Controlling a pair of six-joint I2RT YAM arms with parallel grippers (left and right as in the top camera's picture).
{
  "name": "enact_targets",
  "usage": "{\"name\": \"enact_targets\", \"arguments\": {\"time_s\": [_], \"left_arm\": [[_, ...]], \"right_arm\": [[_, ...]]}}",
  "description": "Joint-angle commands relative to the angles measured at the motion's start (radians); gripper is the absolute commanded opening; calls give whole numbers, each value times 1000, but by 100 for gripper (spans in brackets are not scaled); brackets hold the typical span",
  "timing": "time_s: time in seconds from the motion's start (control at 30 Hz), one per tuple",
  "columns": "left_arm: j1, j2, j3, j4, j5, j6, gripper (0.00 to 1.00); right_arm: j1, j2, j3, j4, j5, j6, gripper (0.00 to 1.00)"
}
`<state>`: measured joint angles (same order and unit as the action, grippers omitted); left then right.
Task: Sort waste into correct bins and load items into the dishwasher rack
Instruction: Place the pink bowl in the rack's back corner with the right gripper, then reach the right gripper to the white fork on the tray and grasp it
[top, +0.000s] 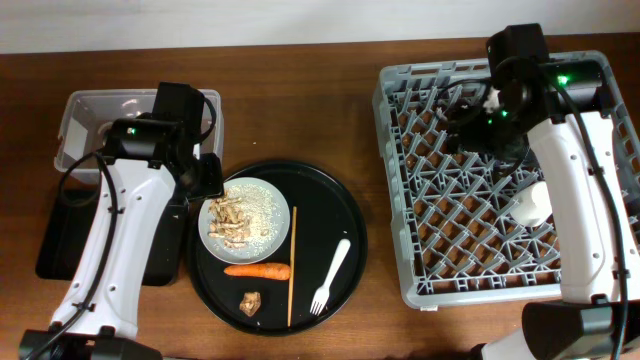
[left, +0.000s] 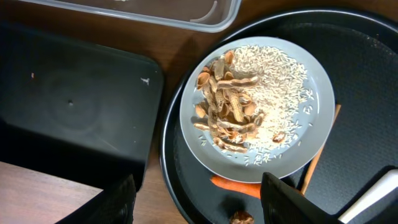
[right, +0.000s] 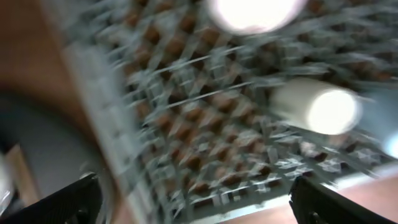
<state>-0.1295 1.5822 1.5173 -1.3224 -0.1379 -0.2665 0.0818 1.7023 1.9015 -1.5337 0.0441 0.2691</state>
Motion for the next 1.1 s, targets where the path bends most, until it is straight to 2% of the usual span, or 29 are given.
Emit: {"name": "enact_targets", "arguments": {"time_s": [0.0,0.13,0.3,0.53,0.8,1.07], "left_arm": [[2,3,6,-6,22,-10,64],[-7,3,5,-7,103,-10,63],[-37,3,3,-19,106,-10,64],[-38,3,3,-18,104,-10,64],[-38,4,3,-13,86,-10,63],[-38,4,3,-2,86,-10,64]], "right_arm": [[40,-27,6,-13,-221,-162,99],[105,-25,6,-47,-217,-188,99],[193,-23,-3,-91,-228,-153,99],[447,-19,-180,-18,-228,98,99],[719,-9,-517,295,-233,521,99],[852,0,-653,468,-241,718,99]]}}
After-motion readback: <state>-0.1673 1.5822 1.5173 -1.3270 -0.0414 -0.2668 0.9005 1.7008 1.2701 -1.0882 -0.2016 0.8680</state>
